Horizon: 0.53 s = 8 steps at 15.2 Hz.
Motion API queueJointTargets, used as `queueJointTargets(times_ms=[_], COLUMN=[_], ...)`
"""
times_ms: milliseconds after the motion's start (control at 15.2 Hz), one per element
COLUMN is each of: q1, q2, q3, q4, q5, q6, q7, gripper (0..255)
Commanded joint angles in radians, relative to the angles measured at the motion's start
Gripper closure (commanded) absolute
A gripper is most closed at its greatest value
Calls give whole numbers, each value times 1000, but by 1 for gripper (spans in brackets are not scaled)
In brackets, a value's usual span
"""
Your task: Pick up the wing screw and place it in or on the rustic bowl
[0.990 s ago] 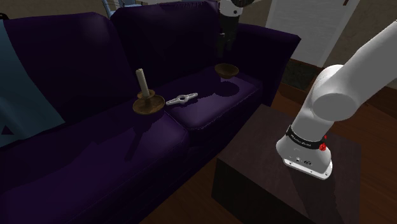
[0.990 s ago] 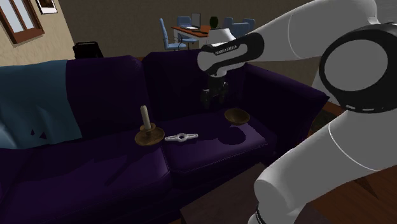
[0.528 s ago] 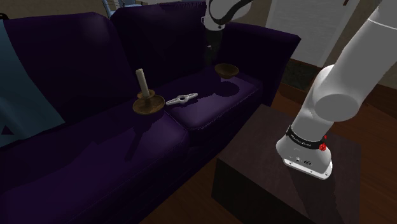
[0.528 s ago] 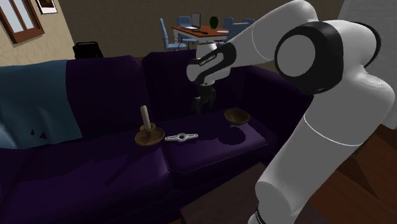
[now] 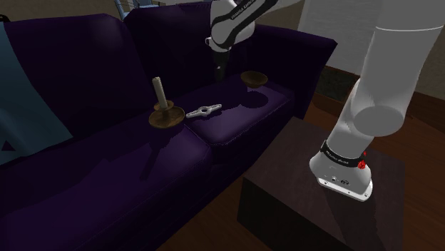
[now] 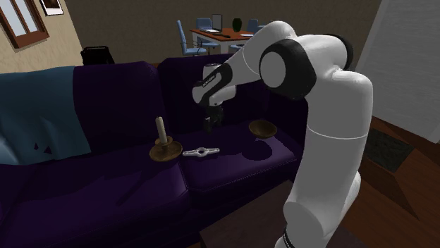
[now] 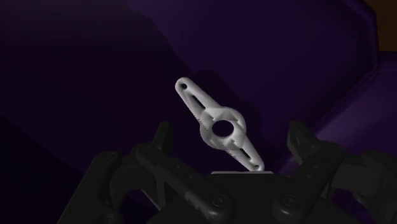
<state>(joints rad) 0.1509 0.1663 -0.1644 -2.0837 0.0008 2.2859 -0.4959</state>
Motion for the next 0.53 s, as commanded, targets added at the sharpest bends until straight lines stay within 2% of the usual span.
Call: queueJointTargets(times_ms=[0, 462], q1=[1, 2], q2=[72, 320], q3=[13, 70], q4=[44, 240], q5=[13, 29], q6=[24, 61], q7=[-45, -172], gripper=[0, 0])
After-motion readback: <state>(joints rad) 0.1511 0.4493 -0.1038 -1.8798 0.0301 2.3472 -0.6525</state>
